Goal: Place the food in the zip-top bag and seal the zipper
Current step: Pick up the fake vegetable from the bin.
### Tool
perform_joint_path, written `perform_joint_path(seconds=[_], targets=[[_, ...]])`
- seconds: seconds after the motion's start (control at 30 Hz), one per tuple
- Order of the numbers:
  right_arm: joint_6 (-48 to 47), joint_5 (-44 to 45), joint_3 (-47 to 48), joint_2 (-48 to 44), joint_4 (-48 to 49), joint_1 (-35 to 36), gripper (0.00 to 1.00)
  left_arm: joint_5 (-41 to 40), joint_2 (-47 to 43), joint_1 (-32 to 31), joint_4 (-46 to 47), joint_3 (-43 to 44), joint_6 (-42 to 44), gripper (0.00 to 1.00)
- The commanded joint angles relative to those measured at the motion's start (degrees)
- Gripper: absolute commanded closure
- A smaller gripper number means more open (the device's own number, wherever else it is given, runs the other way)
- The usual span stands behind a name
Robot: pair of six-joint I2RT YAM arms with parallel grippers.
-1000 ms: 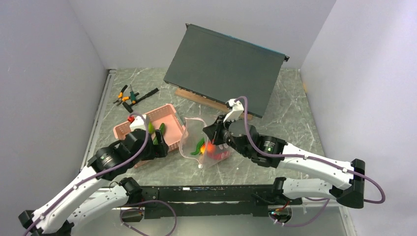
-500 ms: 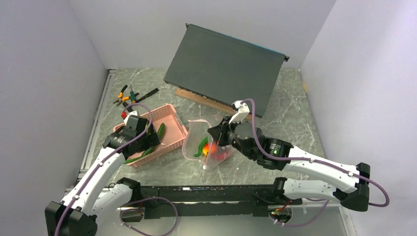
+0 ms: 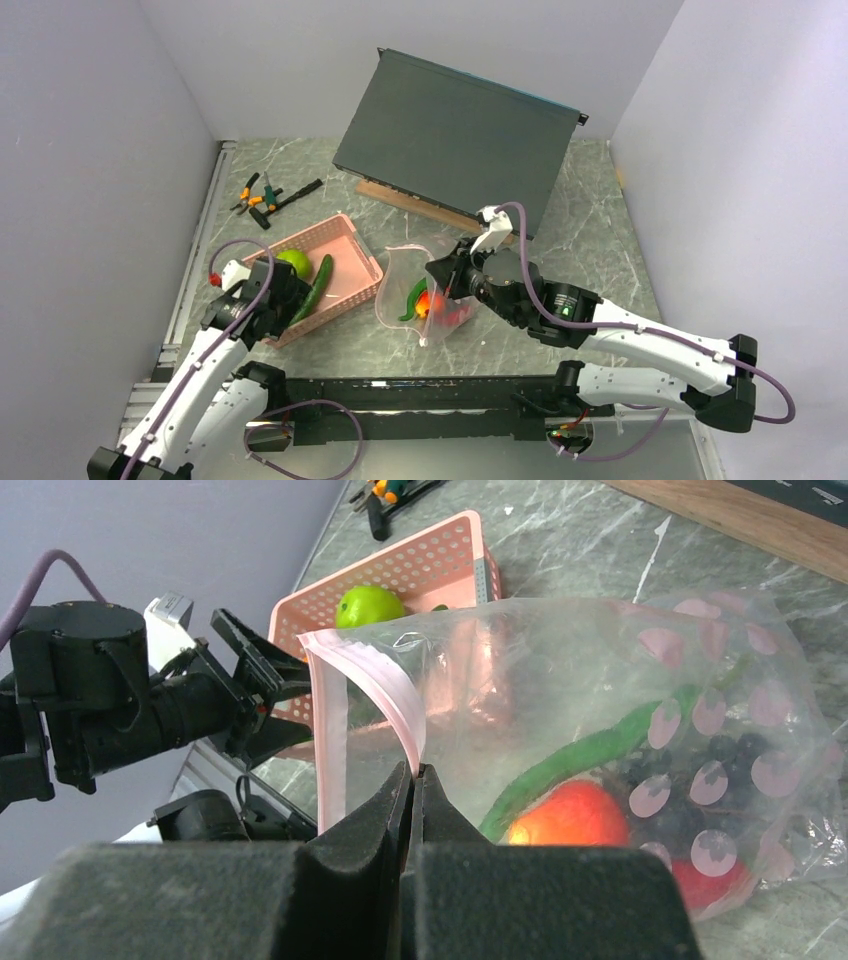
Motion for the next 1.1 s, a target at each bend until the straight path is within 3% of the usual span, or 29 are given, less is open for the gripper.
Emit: perform_joint_path(seconds=[0.0,0.1,0.3,0.53,0.7,0.87,1.07], targets=[[0.2,0.4,-0.4,-1.7,0.9,0.3,1.00,-3.7,-1.2,0.3,-5.6,0.7,-10.8,0.11],[0.3,0.0,-0.9,-1.8,1.1,0.3,1.00,-4.4,-0.1,0.3,-6.9,2.4,-8.9,0.11],[0.3,-0.6,-1.1,-1.7,1.4,0.3,1.00,2.3,3.7,0.4,5.4,3.3,17.6,0.08],[0.3,-0.8,-1.5,-1.7,1.2,0.4,1.00,8.5,10.8,1.4,14.1,2.3,30.2,0.03],[0.3,-0.8,-1.3,-2.1,1.0,0.3,1.00,7.8,19.7,1.4,16.8,3.7,35.9,0.12],[-0.1,-0.8,-1.6,-2.3,1.7,0.3,1.00,6.1,28.0,1.3,17.8,3.7,37.5,0.27],[-0.3,-2.1,0.1,0.2,1.4,0.3,1.00,3.1,28.0,0.9,18.8,2.6,38.3,0.54]])
